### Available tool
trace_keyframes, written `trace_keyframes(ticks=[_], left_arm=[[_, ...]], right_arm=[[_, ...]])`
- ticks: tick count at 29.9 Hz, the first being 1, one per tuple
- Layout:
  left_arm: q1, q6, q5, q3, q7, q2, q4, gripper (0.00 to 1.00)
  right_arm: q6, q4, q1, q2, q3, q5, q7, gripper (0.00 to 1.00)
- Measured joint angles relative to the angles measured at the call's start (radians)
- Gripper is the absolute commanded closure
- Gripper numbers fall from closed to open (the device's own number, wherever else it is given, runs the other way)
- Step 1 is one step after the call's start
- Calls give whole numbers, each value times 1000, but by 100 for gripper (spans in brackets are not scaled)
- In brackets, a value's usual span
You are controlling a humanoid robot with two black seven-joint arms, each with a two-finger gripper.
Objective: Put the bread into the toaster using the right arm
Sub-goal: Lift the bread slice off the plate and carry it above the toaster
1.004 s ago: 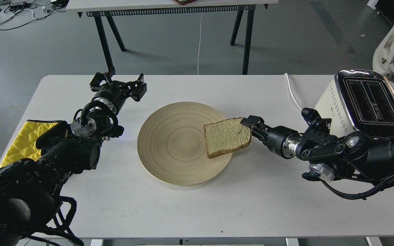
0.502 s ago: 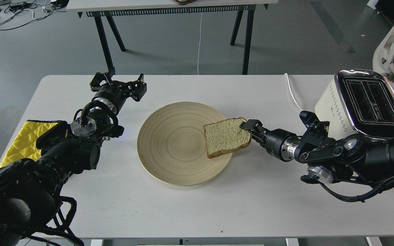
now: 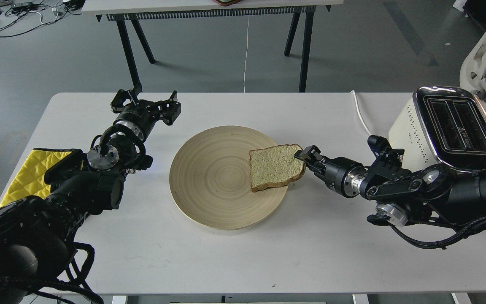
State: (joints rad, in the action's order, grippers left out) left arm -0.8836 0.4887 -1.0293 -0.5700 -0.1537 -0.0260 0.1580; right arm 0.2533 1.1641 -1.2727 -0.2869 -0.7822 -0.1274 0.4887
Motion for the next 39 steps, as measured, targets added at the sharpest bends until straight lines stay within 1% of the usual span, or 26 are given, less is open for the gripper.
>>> trace_keyframes(ticks=[5, 10, 13, 18, 22, 24, 28, 33, 36, 39], left_arm=[[0, 0, 0, -1, 0, 1, 0, 0], [0, 0, 0, -1, 0, 1, 0, 0], [0, 0, 0, -1, 0, 1, 0, 0], [0, 0, 0, -1, 0, 2, 0, 0], [0, 0, 0, -1, 0, 2, 0, 0], [0, 0, 0, -1, 0, 2, 0, 0], [0, 0, 0, -1, 0, 2, 0, 0], [0, 0, 0, -1, 0, 2, 0, 0], [0, 0, 0, -1, 0, 2, 0, 0], [0, 0, 0, -1, 0, 2, 0, 0]], right_arm=[[0, 0, -3, -1, 44, -1, 0, 98], [9, 10, -16, -19, 107, -1, 0, 99], [20, 13, -29, -51, 157, -1, 0, 99], [22, 46, -121, -151, 191, 1, 0, 99], [22, 114, -277, -302, 158, 11, 0, 99], [22, 142, -371, -357, 91, 19, 0, 99], [31, 175, -609, -397, -176, 33, 0, 99], [51, 205, -805, -396, -478, 43, 0, 99], [84, 221, -880, -368, -642, 61, 0, 99], [136, 248, -914, -326, -785, 71, 0, 99]])
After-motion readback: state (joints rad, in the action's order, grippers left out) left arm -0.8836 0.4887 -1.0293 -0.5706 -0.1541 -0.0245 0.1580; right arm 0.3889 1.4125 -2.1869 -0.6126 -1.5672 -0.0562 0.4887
